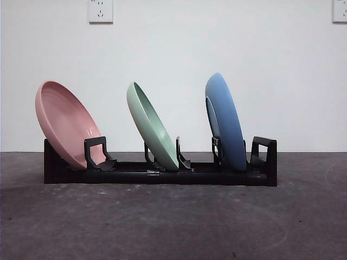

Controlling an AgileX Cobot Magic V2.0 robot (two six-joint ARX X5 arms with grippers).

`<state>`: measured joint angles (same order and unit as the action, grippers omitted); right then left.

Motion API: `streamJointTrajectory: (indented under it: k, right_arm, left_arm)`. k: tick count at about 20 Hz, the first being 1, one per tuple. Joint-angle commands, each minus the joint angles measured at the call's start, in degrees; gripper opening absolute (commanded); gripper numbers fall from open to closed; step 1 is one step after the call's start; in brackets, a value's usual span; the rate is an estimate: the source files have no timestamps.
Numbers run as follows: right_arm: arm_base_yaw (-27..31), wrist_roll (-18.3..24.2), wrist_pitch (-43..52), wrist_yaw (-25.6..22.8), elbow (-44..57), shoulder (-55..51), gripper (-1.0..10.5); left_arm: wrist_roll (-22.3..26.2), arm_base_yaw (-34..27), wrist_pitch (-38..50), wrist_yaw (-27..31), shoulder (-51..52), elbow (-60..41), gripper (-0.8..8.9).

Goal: Place the plate

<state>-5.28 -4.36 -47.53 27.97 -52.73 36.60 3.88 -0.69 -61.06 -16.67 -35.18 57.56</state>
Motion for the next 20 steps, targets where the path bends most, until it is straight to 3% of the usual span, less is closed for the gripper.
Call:
streamJointTrajectory:
  k: [1, 5, 10, 20]
  right_arm:
    - [-0.68, -2.82, -1.42, -1.88, -2.58, 3.37, 3.0]
    - [-1.97, -9.01, -6.43, -2.32, -9.11, 12.72, 3.0]
    - [-5.88, -6.93, -13.11, -2.34, -24.26, 32.35, 3.1]
    - [-12.68, -5.29, -4.72, -2.99, -45.35, 57.92, 3.1]
  left_arm:
    - [2.54, 0.09, 1.88, -0.28, -0.59, 2.12, 4.01]
    - [2.54, 0.09, 3.63, -0.28, -0.59, 2.14, 4.01]
    - [2.49, 0.09, 4.13, -0.28, -0.59, 2.14, 4.02]
    - [-0.52, 0.07, 9.99, -0.28, -0.59, 2.14, 4.02]
